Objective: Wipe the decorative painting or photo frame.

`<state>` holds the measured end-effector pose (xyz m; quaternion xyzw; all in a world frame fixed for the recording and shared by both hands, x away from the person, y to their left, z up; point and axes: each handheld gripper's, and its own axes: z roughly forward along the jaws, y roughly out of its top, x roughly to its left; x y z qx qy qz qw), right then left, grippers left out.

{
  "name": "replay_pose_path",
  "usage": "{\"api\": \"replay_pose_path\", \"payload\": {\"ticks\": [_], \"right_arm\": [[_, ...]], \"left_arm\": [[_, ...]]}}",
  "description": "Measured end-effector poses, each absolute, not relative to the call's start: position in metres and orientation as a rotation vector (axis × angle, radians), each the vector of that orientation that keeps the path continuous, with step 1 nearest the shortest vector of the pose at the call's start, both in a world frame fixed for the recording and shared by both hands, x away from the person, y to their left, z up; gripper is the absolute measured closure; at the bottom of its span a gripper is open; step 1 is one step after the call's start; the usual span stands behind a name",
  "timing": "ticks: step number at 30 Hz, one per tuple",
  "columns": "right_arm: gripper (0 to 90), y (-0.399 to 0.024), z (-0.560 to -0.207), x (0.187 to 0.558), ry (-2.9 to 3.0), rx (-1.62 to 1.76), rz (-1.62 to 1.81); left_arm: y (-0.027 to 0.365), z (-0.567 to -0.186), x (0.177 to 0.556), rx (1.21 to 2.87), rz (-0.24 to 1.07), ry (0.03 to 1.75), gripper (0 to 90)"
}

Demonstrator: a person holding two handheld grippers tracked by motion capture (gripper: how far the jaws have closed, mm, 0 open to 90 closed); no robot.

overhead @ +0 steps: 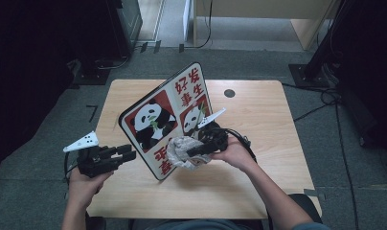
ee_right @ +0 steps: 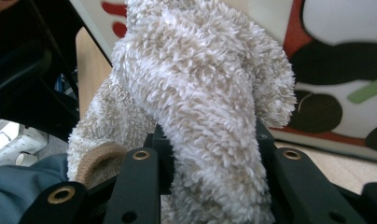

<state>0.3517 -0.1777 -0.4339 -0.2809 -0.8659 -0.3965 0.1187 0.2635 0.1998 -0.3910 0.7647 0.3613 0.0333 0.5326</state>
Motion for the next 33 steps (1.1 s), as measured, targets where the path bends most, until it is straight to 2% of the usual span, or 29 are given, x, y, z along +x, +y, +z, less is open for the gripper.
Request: {"api": "replay_pose_path", "payload": {"ticks": [10, 14, 18, 20, 26, 33], "right_arm": [[66.0, -0.176, -0.409, 0.351, -2.532, -0.815, -1.215], [66.0, -0.175, -0.401, 0.351, -2.539, -0.815, -1.230], [66.0, -0.174, -0.392, 0.353, -2.542, -0.812, -1.253], [66.0, -0.172, -0.385, 0.353, -2.539, -0.804, -1.267], [66.0, -0.163, -0.359, 0.355, -2.563, -0.779, -1.294], [66.0, -0.142, -0.315, 0.355, -2.611, -0.704, -1.340]], "left_arm": [[0.208, -0.404, 0.271, 1.776, 0.105, 0.907, 64.4], [0.203, -0.406, 0.276, 1.799, 0.126, 0.897, 64.4], [0.198, -0.408, 0.283, 1.831, 0.083, 0.938, 61.1], [0.197, -0.410, 0.286, 1.838, 0.100, 0.938, 68.4], [0.196, -0.407, 0.288, 1.824, 0.130, 0.913, 82.6], [0.191, -0.400, 0.285, 1.829, 0.151, 0.867, 88.5]]}}
